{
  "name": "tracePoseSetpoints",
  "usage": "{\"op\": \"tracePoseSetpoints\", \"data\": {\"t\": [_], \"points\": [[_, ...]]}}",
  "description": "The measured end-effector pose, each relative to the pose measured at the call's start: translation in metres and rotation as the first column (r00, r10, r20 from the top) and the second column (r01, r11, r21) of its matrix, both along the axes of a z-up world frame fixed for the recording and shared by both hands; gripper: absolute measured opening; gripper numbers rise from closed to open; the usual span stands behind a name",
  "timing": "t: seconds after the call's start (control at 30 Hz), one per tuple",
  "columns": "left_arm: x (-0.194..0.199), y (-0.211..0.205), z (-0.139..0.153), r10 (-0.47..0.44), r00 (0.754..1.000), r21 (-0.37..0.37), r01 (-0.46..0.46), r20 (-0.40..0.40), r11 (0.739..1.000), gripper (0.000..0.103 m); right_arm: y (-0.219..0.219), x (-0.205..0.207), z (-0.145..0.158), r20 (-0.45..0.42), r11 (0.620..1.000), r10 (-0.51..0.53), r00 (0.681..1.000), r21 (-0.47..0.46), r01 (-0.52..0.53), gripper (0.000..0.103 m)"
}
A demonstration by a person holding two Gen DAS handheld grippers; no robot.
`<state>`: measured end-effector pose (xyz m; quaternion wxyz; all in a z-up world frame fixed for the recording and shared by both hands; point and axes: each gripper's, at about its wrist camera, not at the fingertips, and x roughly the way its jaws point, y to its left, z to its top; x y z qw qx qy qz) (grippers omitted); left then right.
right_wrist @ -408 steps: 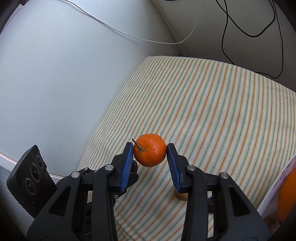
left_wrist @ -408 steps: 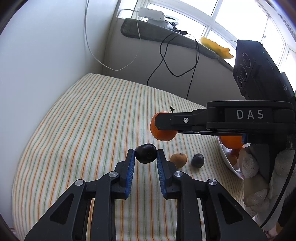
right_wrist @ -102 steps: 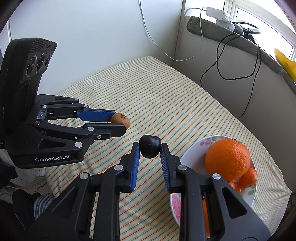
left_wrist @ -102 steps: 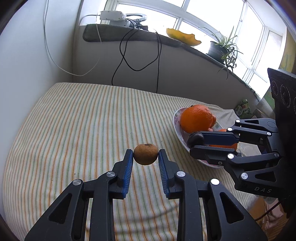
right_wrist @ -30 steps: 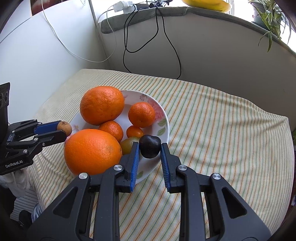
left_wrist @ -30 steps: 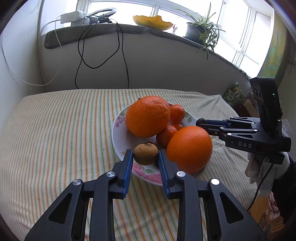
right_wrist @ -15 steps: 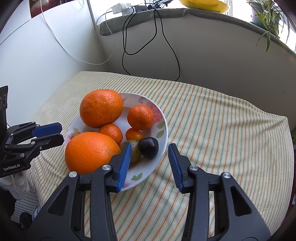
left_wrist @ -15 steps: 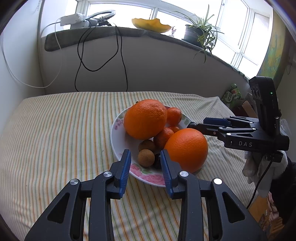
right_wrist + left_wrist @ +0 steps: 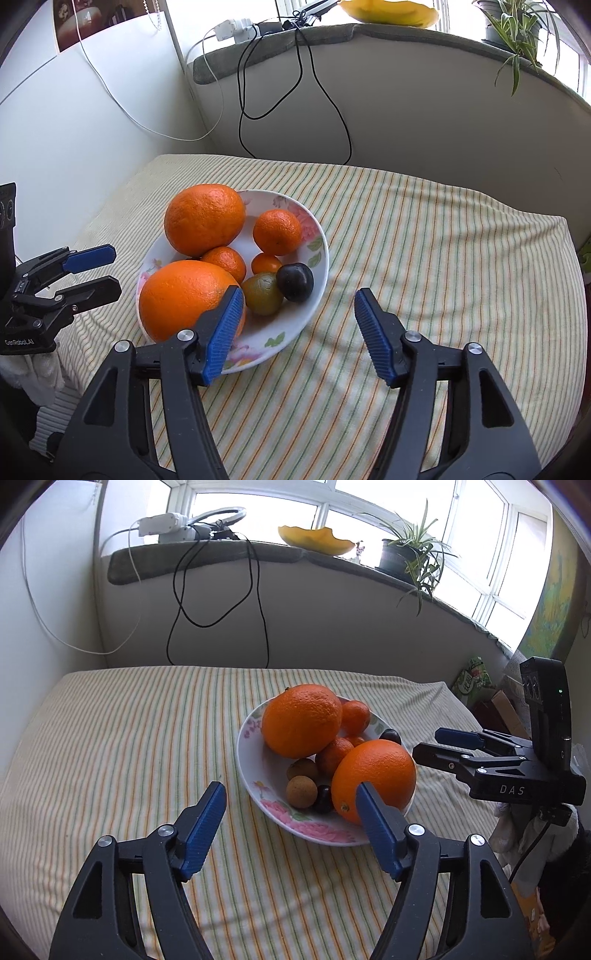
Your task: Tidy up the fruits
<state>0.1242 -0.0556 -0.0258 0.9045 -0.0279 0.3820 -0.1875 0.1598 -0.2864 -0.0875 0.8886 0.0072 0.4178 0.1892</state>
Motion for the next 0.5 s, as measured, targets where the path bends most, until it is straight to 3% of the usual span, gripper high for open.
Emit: {"op": "tracePoseSetpoints", "data": {"t": [0.17, 0.5], "points": [[-0.006, 0.0, 0.003, 0.027, 1.0, 0.008, -0.027, 0.003, 1.0, 0.073, -0.003, -0.013, 0.006, 0.026, 0.999, -0.037, 0.999, 0.007, 0.037, 0.082], [-0.021, -0.003, 0.012, 0.058, 0.997, 0.024, -0.059, 0.042, 0.998, 0.079, 0.001, -0.043, 0.022, 0.112, 0.995, -0.1, 0.989, 0.007, 0.1, 0.092]]}}
